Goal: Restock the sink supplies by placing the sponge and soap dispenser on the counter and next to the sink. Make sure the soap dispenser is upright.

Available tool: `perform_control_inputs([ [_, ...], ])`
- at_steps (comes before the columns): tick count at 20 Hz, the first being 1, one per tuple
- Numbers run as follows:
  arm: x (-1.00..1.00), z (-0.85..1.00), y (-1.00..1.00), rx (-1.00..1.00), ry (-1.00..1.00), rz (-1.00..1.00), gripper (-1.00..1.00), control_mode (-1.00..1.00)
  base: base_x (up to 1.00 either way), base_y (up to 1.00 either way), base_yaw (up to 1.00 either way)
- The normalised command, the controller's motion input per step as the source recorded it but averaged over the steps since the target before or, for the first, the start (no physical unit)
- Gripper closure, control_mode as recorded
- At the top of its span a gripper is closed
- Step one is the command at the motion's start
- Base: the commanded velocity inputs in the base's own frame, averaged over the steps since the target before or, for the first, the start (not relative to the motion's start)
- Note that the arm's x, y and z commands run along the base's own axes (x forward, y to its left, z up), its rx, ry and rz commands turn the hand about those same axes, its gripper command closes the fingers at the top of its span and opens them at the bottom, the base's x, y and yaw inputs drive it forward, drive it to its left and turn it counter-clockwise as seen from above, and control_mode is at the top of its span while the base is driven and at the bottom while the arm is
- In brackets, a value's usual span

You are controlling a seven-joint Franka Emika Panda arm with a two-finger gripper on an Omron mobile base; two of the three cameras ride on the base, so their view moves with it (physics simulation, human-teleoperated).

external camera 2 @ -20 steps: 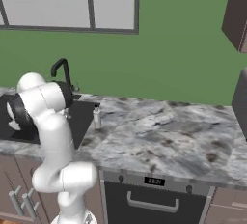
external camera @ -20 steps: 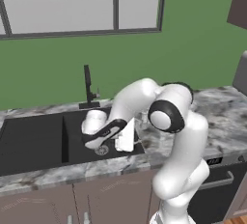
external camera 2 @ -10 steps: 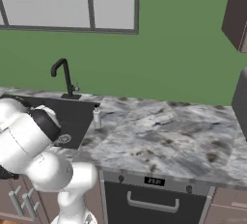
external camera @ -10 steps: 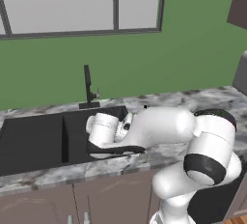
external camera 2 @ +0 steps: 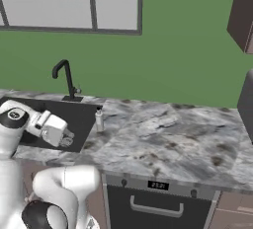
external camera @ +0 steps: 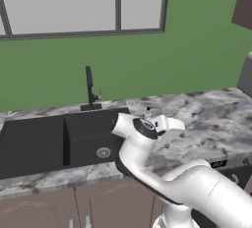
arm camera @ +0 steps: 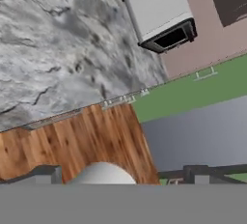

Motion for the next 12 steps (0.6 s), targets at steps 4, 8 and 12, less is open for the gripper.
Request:
perform_control_inputs([
  [4,-0.25,0.00,-0.62,0.35,-0.11,0.42,-1.00,-1.00,0.00,0.00,0.00],
  [8,0.00,0.00,-0.40,0.34,0.00,0.40,-1.00,-1.00,0.00,0.00,0.00],
  [12,0.00,0.00,-0.54,0.37,0.00,0.35,-1.00,-1.00,0.00,0.00,0.00],
])
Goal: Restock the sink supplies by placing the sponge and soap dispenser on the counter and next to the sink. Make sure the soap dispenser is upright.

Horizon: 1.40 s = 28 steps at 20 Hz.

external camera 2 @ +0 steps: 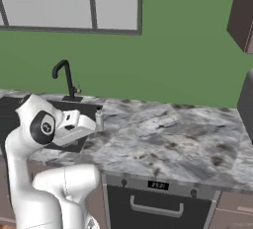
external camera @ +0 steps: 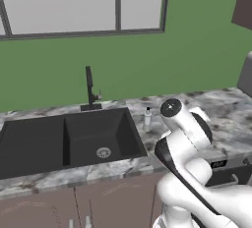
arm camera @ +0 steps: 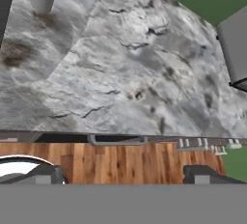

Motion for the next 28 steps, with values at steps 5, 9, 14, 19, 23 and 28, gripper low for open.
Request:
perform_control_inputs([
  [5,0.01,-0.09,-0.23,0.24,0.01,0.28,-1.00,-1.00,0.00,0.00,0.00],
  [9,0.00,0.00,0.00,0.00,0.00,0.00,-1.00,1.00,-0.06,0.01,0.16],
  [14,0.00,0.00,0.00,0.00,0.00,0.00,-1.00,1.00,-0.27,0.02,-0.45],
  [19,0.00,0.00,0.00,0.00,0.00,0.00,-1.00,1.00,-0.24,0.14,-0.83],
  [23,0.00,0.00,0.00,0.00,0.00,0.00,-1.00,1.00,-0.18,0.11,-0.91],
  [28,0.00,0.00,0.00,0.00,0.00,0.00,-1.00,1.00,-0.09,0.01,-0.90],
])
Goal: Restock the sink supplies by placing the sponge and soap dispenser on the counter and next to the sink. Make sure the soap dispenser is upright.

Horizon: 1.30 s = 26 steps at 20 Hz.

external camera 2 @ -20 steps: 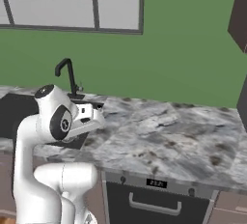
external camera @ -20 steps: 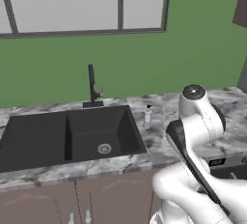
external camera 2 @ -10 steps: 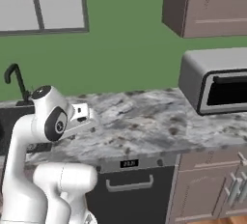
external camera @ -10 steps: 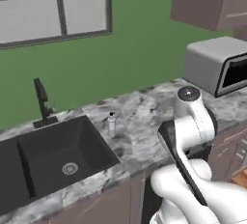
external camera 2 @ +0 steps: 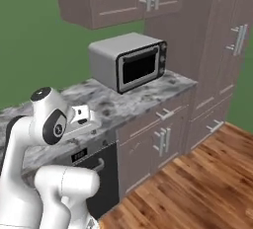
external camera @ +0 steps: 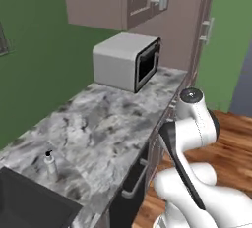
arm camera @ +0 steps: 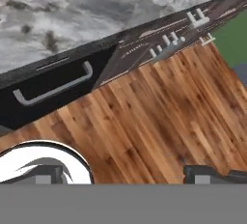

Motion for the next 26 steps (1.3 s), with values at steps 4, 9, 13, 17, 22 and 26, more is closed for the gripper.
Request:
perform_control_inputs([
  [4,0.00,0.00,0.00,0.00,0.00,0.00,-1.00,1.00,0.00,0.00,-0.82],
  [9,0.00,0.00,0.00,0.00,0.00,0.00,-1.00,1.00,0.00,0.00,-0.81],
  [13,0.00,0.00,0.00,0.00,0.00,0.00,-1.00,1.00,0.28,0.00,-0.81],
  [17,0.00,0.00,0.00,0.00,0.00,0.00,-1.00,1.00,0.53,-0.04,-0.76],
  [22,0.00,0.00,0.00,0.00,0.00,0.00,-1.00,1.00,0.40,0.02,-0.74],
  [26,0.00,0.00,0.00,0.00,0.00,0.00,-1.00,1.00,0.47,0.23,-0.66],
])
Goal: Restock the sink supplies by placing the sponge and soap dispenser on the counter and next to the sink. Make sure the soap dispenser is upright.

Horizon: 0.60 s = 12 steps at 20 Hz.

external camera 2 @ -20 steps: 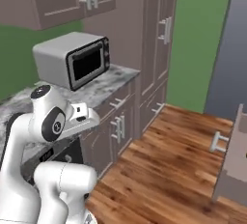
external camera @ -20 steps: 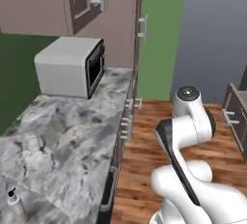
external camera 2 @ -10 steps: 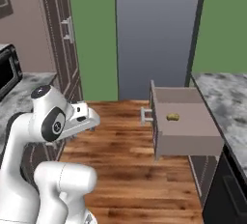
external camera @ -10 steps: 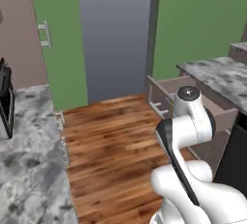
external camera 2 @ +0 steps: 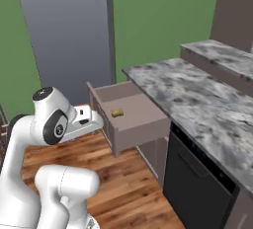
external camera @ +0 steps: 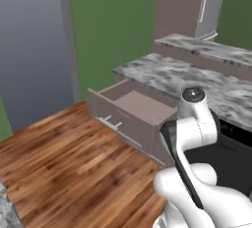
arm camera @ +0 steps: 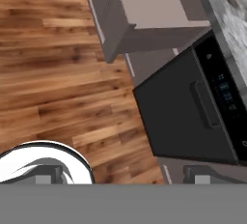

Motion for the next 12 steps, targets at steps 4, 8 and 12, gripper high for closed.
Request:
perform_control_inputs([
  [4,0.00,0.00,0.00,0.00,0.00,0.00,-1.00,1.00,0.88,0.77,-0.56],
  [8,0.00,0.00,0.00,0.00,0.00,0.00,-1.00,1.00,0.70,0.88,-0.54],
  [12,0.00,0.00,0.00,0.00,0.00,0.00,-1.00,1.00,0.47,0.79,-0.56],
])
